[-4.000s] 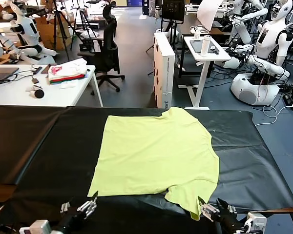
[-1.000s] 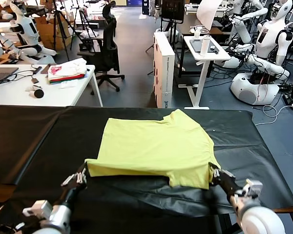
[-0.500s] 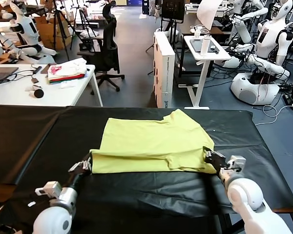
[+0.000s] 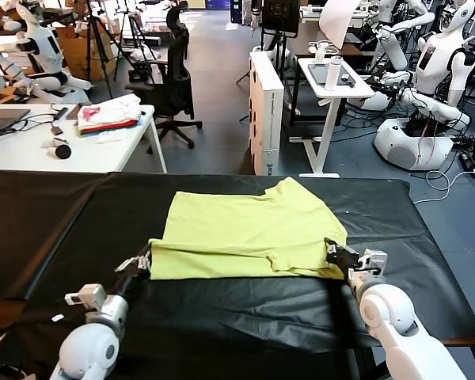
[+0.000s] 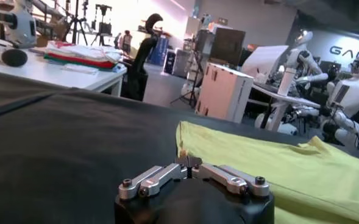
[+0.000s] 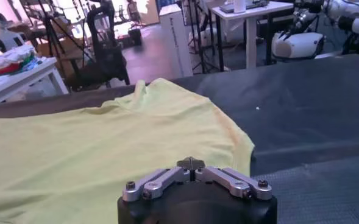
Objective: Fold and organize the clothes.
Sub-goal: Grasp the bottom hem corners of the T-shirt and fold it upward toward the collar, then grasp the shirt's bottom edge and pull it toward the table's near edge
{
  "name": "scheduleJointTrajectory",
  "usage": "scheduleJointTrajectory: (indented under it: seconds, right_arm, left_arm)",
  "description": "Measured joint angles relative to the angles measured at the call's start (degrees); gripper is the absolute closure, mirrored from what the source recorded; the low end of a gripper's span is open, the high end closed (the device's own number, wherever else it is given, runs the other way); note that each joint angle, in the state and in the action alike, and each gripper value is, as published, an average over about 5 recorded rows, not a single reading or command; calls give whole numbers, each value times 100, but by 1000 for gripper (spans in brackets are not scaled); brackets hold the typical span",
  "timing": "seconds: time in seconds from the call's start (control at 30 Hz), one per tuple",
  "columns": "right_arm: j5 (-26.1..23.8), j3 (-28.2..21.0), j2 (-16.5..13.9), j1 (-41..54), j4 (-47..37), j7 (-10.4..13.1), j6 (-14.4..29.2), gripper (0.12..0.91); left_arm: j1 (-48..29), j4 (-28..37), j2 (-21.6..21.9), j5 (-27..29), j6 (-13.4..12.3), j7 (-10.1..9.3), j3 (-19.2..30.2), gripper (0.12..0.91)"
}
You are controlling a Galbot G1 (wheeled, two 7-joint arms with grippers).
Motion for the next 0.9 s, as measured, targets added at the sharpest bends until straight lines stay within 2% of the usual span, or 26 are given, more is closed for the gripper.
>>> scheduleJointTrajectory:
  seconds: [0.1, 0.2, 0.27, 0.33, 0.53, 0.77, 0.9]
  right_arm:
    - [-12, 117, -186, -221, 253, -16, -61, 285]
    - [-47, 300, -389, -541, 523, -46, -132, 158]
    - [-92, 447, -498, -804, 695, -81, -153, 131]
    - [-124, 588, -573, -1074, 838, -108, -159, 121]
    - [-173, 784, -664, -1571, 996, -190, -227, 118]
    - [-269, 758, -667, -1661, 879, -419, -185, 120]
    - [-287, 754, -667, -1664, 821, -449, -166, 176]
  left_arm:
    - [42, -61, 2, 4, 55, -79, -14, 522]
    - [122, -144, 40, -18, 196, -131, -48, 333]
    - [184, -208, 68, -47, 295, -159, -75, 219]
    - [263, -293, 80, -112, 394, -201, -95, 153]
    - [651, -694, -17, -100, 611, -261, -75, 124]
    - [974, -847, -209, 138, 620, -241, -34, 123]
    - [1029, -840, -248, 150, 597, -225, -40, 123]
